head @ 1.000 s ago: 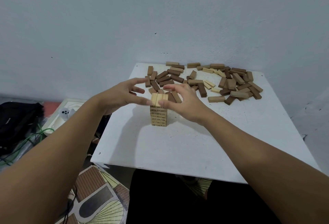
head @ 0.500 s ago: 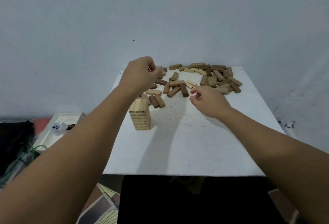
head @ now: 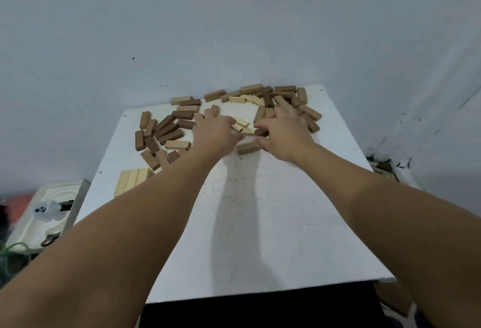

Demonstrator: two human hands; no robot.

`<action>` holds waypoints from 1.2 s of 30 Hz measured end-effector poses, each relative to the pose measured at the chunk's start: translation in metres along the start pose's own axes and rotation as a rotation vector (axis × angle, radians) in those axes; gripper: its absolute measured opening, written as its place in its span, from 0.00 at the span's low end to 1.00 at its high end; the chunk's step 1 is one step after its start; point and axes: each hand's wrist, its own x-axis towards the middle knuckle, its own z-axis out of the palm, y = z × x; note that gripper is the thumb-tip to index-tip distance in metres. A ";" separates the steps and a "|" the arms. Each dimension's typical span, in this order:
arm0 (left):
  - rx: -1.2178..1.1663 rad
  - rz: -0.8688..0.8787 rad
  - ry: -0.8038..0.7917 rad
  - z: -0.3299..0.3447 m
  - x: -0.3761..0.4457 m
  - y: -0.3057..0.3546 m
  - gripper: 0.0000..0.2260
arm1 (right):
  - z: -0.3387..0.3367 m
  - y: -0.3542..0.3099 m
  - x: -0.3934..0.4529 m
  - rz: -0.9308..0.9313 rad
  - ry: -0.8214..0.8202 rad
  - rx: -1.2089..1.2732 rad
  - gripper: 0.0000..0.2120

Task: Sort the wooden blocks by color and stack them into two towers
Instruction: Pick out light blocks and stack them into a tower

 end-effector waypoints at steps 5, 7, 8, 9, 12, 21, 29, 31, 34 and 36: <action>0.068 -0.017 0.002 0.011 0.030 0.000 0.21 | 0.012 0.001 0.029 -0.023 0.008 -0.120 0.19; 0.083 -0.028 -0.054 0.012 0.038 -0.001 0.22 | 0.016 0.003 0.036 -0.011 0.008 -0.157 0.18; 0.080 -0.031 -0.077 0.013 0.041 -0.002 0.23 | 0.018 0.004 0.038 -0.003 0.007 -0.157 0.18; 0.075 -0.033 -0.088 0.013 0.044 -0.003 0.23 | 0.020 0.005 0.041 0.002 0.011 -0.156 0.16; 0.030 -0.038 -0.074 0.016 0.051 -0.009 0.27 | 0.022 0.005 0.047 0.014 0.032 -0.173 0.12; 0.044 0.192 -0.195 0.000 0.074 -0.018 0.31 | 0.028 0.007 0.060 0.053 0.027 -0.151 0.08; 0.182 0.276 -0.192 -0.013 0.086 -0.008 0.19 | 0.027 0.006 0.063 0.039 0.028 -0.148 0.09; 0.218 0.301 -0.164 -0.011 0.090 -0.011 0.17 | 0.026 0.005 0.064 0.023 0.032 -0.148 0.10; 0.216 0.311 -0.158 -0.009 0.093 -0.021 0.18 | 0.027 0.006 0.062 0.008 0.066 -0.150 0.10; 0.223 0.338 -0.146 -0.006 0.091 -0.025 0.18 | 0.027 0.008 0.059 0.001 0.093 -0.143 0.09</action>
